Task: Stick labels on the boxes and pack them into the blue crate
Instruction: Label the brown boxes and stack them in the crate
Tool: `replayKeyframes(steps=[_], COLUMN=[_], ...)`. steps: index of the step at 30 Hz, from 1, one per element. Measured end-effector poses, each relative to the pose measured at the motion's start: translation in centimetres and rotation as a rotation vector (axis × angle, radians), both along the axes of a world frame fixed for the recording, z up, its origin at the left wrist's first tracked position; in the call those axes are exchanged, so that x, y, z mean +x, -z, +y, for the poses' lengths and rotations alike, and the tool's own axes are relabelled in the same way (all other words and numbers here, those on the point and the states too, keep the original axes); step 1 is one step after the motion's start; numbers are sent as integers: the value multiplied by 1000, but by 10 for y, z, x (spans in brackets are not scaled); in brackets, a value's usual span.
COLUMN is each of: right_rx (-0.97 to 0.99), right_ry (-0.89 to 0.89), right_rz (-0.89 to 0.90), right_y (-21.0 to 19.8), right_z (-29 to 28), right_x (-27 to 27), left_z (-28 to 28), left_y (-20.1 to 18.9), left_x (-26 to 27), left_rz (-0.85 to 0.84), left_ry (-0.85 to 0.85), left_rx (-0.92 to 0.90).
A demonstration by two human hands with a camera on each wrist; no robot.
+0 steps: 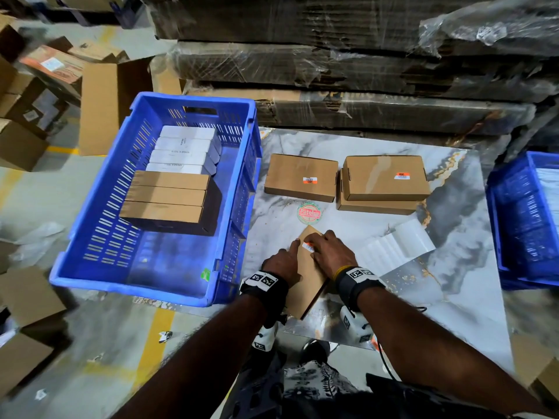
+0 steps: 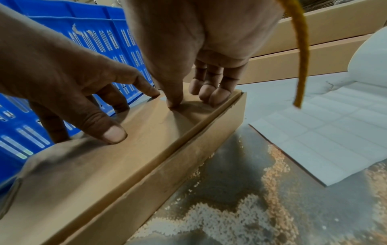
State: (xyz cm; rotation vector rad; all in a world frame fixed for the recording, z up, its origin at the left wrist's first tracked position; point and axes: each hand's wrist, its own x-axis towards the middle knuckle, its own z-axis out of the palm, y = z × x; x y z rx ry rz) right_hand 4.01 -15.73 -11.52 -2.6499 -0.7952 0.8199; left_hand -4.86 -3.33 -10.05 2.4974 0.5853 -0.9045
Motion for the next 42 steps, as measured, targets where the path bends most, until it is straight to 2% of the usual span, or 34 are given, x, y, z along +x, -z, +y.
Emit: replayKeyframes(steps=[16,26,37,42], right_rx=[5,-6,-35,-30], right_ry=[42,-11,-52,-44], right_rz=[19,-37,8,-73], right_y=[2,2,-9,-10], right_z=[0,-1,6,14], right_x=[0,-1,17,24], left_z=[0,1,3,3], left_y=[0,1,4,4], left_x=[0,0,0,-1], left_rz=[0,-4,-18,-33], left_ry=[-3,-9,-21,-24], left_rx=[-1,-5,-17,-16])
